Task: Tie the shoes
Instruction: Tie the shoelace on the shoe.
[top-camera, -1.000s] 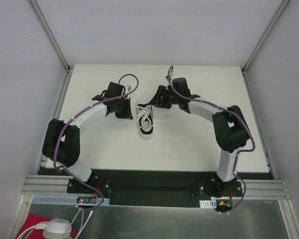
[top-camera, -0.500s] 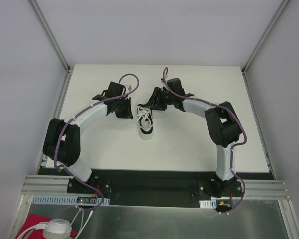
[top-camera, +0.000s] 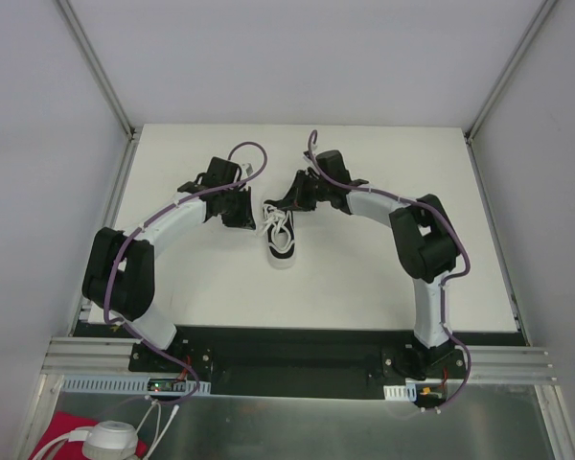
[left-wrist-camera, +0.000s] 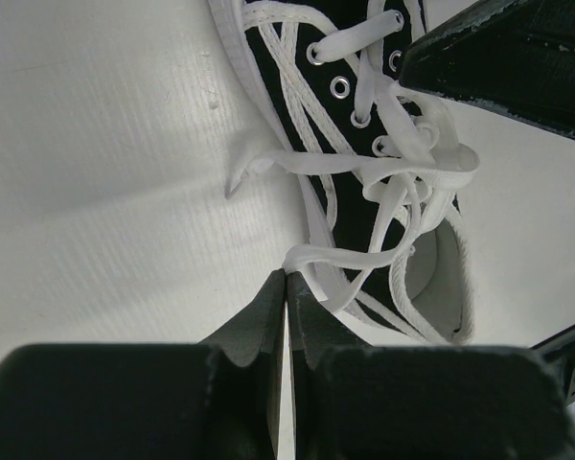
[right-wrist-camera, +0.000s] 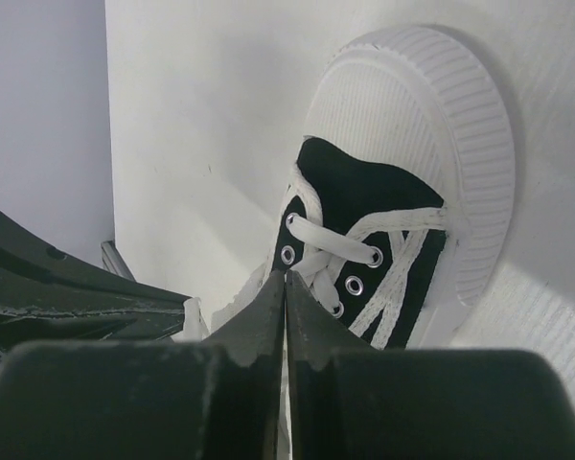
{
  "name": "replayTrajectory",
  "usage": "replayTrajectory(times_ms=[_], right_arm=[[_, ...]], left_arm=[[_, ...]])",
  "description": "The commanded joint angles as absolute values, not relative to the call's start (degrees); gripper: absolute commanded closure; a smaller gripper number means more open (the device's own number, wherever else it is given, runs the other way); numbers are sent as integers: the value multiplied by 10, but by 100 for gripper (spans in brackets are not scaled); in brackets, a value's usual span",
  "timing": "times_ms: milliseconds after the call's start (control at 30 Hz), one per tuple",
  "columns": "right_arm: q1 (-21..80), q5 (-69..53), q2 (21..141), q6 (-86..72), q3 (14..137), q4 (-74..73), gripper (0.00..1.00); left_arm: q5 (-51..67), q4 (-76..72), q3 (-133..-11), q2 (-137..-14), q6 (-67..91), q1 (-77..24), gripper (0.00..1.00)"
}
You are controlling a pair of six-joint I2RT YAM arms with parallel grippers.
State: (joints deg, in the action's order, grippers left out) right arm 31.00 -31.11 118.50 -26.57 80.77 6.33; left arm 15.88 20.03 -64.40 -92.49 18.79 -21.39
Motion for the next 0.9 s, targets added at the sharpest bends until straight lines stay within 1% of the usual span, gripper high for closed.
replayTrajectory(times_ms=[0, 300, 433, 500, 533, 567, 633, 867], right_arm=[[310, -314, 1170, -271, 808, 86, 98], [301, -280, 1124, -280, 751, 141, 99], [298, -285, 1120, -280, 746, 149, 99], [298, -285, 1119, -280, 747, 150, 83], [296, -284, 1119, -280, 747, 150, 71], [297, -282, 1118, -281, 747, 150, 64], [296, -279, 1116, -281, 747, 150, 55], [301, -286, 1128, -262, 773, 105, 49]], left_arm=[[145, 213, -663, -919, 178, -217, 100], [144, 213, -682, -932, 172, -217, 100], [144, 213, -684, -935, 171, -216, 100], [143, 213, -685, -938, 171, -216, 100], [143, 214, -685, -939, 171, -216, 100], [142, 213, -685, -939, 170, -215, 100], [142, 213, -685, -940, 170, -216, 100], [142, 213, -685, -939, 168, -214, 100]])
